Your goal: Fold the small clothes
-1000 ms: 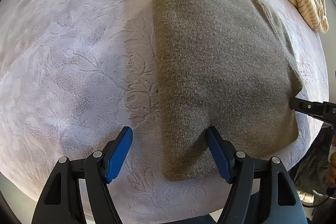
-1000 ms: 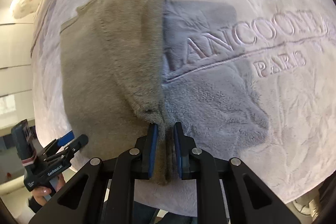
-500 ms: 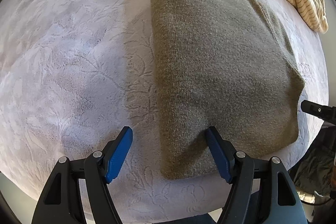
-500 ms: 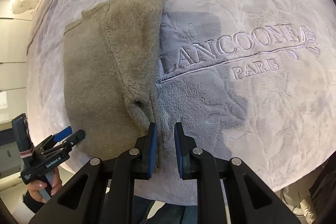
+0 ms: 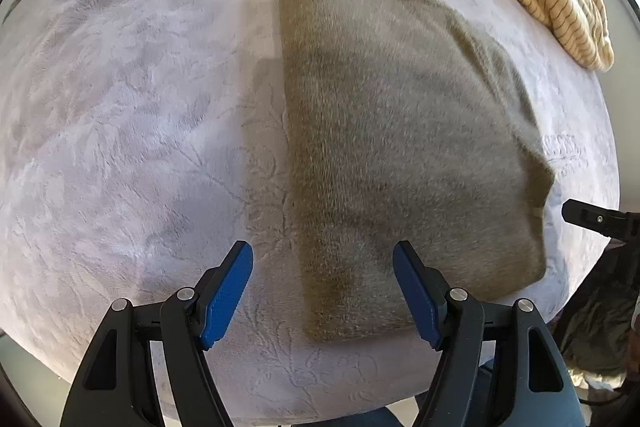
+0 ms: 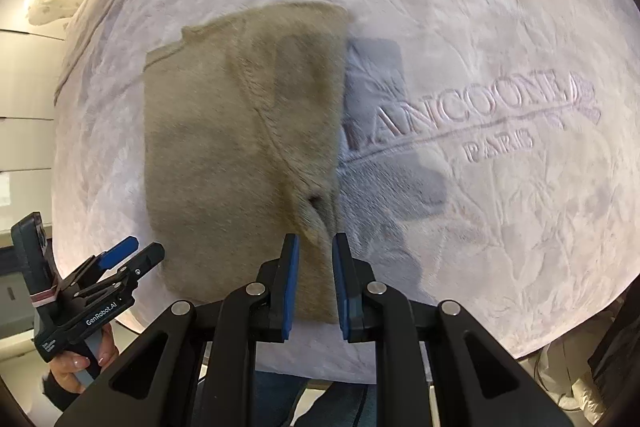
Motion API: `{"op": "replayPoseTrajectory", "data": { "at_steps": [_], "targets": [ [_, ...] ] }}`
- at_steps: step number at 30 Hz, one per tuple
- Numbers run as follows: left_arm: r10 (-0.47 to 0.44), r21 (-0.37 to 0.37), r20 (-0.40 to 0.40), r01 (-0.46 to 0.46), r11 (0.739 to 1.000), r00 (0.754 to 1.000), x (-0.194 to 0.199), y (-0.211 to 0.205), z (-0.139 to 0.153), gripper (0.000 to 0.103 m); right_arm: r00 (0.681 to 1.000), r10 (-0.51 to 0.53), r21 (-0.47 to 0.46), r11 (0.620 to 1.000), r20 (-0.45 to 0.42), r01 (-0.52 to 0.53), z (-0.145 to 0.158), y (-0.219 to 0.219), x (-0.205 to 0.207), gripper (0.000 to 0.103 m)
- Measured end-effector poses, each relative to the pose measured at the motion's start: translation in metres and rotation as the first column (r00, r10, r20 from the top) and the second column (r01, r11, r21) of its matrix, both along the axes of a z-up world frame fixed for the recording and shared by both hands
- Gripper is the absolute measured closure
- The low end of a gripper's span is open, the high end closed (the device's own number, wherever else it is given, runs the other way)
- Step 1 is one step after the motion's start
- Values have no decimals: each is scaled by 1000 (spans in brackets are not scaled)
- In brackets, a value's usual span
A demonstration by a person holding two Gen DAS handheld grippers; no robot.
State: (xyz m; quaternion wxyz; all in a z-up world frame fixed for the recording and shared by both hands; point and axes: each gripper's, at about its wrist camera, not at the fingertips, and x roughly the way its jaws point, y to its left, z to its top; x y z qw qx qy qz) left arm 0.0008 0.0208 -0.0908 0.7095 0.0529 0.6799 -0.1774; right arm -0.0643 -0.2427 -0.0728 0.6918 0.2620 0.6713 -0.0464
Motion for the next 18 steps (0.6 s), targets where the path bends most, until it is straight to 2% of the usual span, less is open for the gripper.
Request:
{"op": "replayPoseTrajectory", "data": {
  "at_steps": [8,11,12,13,14,15,18],
  "targets": [
    [2,16,24,-2,1000,1000,12,4,19,29,998,48,-47,998,31,-47,17,16,19,84],
    [18,32,78,-20,999,997,14,7,36,29,996,70,-77,995,54,-66,29,23,26,83],
    [15,35,100,-18,999,995,13,5,42,29,995,77,-93,993,58,-72,33,25,28,80],
    [11,42,122,-16,999,992,11,4,49,29,995,83,-109,991,61,-76,37,27,31,66],
    [8,49,140,-15,999,990,13,3,54,29,994,86,-122,990,66,-77,41,28,32,47],
    [6,54,154,-15,998,988,15,5,59,29,993,89,-136,988,82,-77,48,30,34,42],
    [23,38,170,-30,999,985,23,1,71,29,989,107,-160,983,104,-90,62,33,37,42]
  ]
}}
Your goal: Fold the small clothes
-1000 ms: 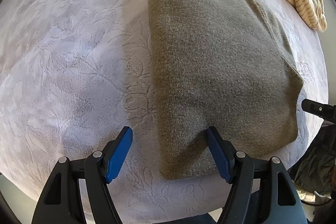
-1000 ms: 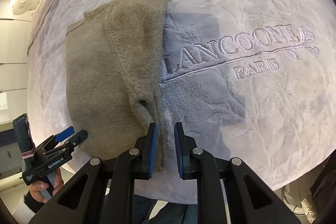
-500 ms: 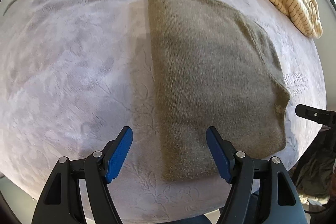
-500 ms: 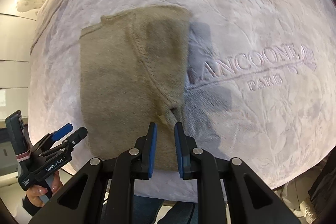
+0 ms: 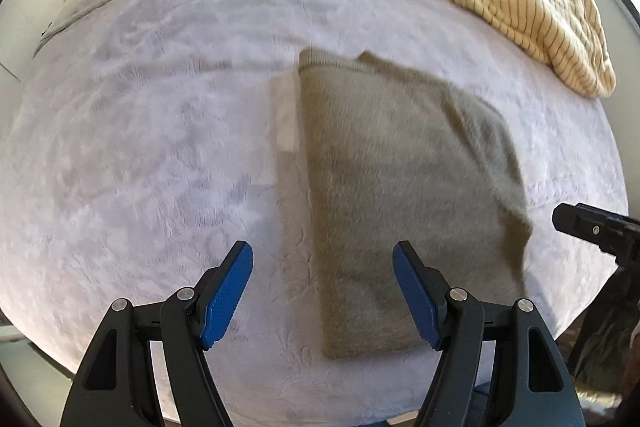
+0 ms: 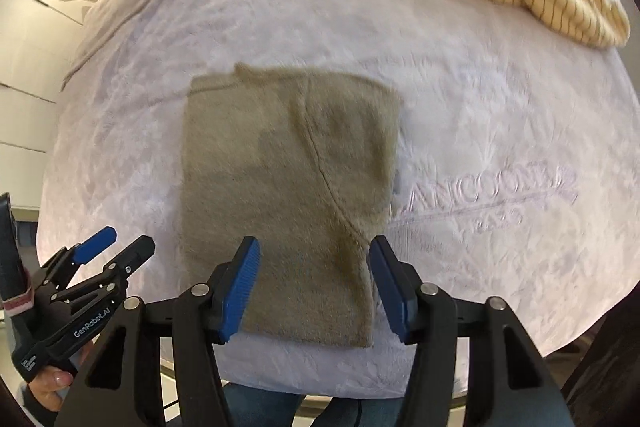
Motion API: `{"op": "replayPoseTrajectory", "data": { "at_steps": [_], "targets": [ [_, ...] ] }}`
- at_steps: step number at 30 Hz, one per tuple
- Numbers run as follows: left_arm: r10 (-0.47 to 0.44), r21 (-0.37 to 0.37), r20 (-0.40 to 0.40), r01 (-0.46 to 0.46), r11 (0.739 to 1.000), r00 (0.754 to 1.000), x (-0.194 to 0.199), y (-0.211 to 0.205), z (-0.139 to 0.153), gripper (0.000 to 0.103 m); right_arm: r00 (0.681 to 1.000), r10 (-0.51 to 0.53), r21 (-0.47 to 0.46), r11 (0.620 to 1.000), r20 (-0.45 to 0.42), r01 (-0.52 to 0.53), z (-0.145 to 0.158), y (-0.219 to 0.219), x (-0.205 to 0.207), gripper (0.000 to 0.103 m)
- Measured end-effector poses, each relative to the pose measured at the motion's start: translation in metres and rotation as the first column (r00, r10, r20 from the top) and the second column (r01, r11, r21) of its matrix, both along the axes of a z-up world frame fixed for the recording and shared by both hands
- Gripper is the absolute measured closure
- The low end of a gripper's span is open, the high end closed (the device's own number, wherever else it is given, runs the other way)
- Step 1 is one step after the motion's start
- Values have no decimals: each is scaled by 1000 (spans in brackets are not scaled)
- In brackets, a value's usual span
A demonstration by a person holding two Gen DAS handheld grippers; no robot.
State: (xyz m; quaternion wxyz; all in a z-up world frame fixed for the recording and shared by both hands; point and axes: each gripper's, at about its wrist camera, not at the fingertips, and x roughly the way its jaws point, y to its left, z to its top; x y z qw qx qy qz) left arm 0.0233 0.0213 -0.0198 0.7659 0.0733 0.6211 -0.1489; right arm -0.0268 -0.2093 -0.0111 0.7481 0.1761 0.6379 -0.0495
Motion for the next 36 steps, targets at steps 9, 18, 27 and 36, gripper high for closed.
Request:
{"op": "replayPoseTrajectory", "data": {
  "at_steps": [9,18,27,36],
  "targets": [
    [20,-14,46,-19,1000,999,10,-11,22,10,1000,13,-124,992,29,-9,30,12,8,26],
    [31,-20,80,-29,999,996,10,-19,35,0,999,-4,-178,984,36,10,34,16,10,0],
    [32,-19,80,-30,999,996,10,-20,35,0,999,-29,-187,982,36,35,32,14,11,0],
    [33,-17,79,-32,999,996,11,-21,35,0,999,-30,-186,982,33,35,31,14,13,0]
  ]
}}
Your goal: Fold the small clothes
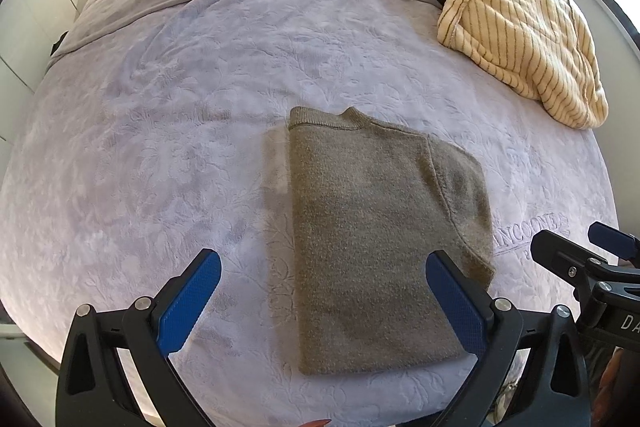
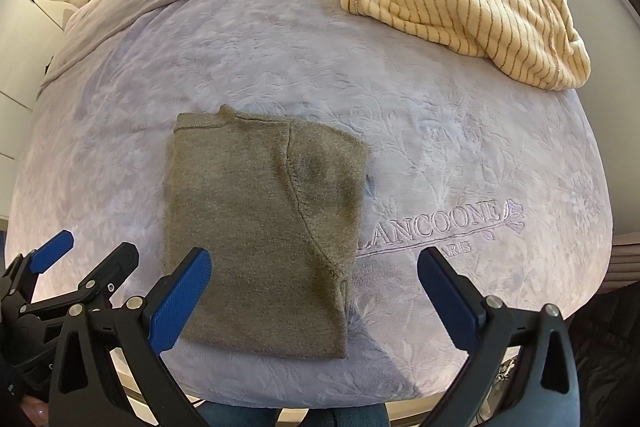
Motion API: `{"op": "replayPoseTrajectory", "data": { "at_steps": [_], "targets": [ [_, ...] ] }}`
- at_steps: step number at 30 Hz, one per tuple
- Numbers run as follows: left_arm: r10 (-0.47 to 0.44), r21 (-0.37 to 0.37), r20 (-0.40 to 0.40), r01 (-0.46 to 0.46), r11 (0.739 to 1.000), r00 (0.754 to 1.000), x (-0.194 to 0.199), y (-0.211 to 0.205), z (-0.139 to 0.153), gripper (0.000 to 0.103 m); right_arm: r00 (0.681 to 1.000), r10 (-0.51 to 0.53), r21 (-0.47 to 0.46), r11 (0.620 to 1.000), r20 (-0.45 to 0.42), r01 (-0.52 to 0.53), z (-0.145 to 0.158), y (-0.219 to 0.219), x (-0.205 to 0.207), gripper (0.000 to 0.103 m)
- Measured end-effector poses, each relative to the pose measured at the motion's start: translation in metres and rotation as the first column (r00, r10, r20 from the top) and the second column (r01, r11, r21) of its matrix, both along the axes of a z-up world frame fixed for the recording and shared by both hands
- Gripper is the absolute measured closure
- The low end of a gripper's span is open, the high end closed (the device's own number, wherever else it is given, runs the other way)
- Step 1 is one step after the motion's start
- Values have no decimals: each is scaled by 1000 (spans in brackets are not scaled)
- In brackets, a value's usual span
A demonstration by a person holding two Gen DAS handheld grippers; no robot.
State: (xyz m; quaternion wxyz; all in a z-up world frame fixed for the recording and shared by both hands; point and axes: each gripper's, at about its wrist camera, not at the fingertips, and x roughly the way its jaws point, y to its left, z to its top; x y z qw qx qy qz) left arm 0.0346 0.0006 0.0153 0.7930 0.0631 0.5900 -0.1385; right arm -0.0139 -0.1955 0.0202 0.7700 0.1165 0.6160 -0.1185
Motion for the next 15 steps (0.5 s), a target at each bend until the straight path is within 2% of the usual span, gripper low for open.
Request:
{"op": "replayPoseTrajectory", "data": {
  "at_steps": [15],
  "targets": [
    [-1,2,-2,1,1000,1000,0,-1,1,0,1000,-8,7,1000,2,8,0,-1,-2,0]
  ]
}}
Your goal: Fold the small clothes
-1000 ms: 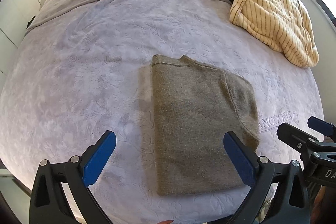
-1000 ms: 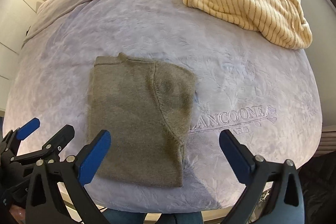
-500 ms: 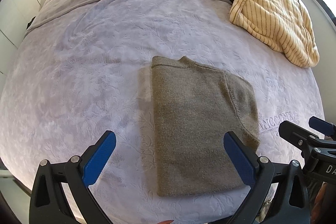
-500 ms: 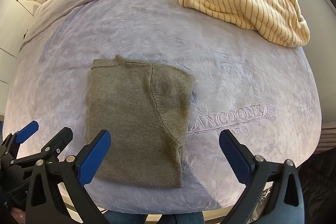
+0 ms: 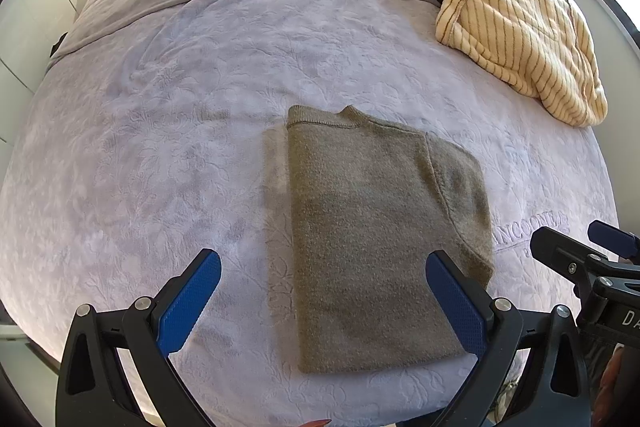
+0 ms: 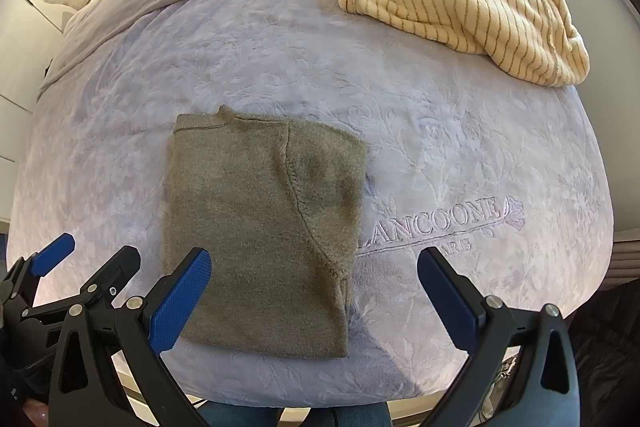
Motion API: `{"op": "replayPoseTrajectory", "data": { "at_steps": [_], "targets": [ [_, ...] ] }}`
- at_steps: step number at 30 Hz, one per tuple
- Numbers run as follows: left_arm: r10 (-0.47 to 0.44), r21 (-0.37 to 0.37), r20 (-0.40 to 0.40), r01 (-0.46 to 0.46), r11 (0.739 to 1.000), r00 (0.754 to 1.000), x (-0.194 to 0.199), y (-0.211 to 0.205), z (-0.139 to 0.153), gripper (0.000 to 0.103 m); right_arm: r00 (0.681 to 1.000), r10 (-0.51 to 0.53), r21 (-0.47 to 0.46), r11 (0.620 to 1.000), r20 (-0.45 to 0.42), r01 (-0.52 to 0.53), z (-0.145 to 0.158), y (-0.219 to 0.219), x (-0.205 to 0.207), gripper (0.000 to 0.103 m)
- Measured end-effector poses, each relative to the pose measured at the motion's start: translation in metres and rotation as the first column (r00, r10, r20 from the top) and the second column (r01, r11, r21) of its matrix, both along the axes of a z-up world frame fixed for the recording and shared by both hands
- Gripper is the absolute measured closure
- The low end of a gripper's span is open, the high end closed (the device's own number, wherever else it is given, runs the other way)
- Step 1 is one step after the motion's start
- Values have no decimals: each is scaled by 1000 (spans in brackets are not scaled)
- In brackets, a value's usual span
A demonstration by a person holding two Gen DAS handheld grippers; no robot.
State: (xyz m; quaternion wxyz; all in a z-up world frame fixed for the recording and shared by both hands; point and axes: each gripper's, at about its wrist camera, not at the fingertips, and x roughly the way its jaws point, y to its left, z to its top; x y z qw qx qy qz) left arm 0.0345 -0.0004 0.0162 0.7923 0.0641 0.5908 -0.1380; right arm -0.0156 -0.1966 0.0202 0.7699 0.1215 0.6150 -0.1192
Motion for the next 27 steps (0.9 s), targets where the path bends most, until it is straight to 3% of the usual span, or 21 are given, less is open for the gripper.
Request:
{"op": "replayPoseTrajectory", "data": {
  "at_steps": [27],
  "targets": [
    [-18,34,7,17,999,1000,0,2,0,0,1000,-4,11,1000,-6,4,-1,1,0,0]
  ]
}}
